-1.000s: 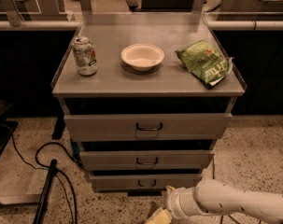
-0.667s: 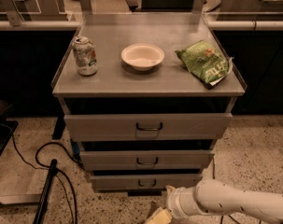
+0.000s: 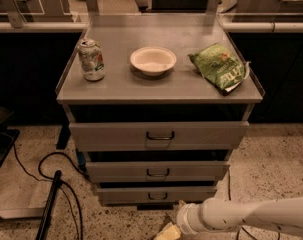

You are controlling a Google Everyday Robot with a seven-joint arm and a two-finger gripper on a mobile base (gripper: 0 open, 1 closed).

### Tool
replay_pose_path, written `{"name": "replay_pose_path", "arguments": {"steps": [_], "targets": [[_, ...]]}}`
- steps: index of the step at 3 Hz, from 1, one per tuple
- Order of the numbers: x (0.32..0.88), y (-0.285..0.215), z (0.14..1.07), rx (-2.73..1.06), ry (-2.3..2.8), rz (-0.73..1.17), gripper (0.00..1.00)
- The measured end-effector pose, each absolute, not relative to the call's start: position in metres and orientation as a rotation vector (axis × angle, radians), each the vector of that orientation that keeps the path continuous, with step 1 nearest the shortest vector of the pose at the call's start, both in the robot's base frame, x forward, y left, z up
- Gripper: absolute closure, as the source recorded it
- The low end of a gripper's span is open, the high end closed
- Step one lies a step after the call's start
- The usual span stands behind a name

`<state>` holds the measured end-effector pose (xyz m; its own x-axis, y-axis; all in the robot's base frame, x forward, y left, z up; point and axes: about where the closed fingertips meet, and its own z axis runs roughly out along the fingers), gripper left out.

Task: Open bottom drawer

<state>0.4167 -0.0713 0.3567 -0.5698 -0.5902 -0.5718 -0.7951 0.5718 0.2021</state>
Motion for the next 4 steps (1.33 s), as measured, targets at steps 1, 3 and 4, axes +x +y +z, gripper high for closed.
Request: {"name": "replay_pose_path", "arguments": {"steps": [1,3,4], "targets": [[0.436,-0.09,0.328,-1.117,2.382,0.505,0.0],[0.442,-0.082,0.309,-1.131,2.361,0.486,0.0],[0.463,-0.078,0.283,-1.127,2.347,0.427,0.0]]}}
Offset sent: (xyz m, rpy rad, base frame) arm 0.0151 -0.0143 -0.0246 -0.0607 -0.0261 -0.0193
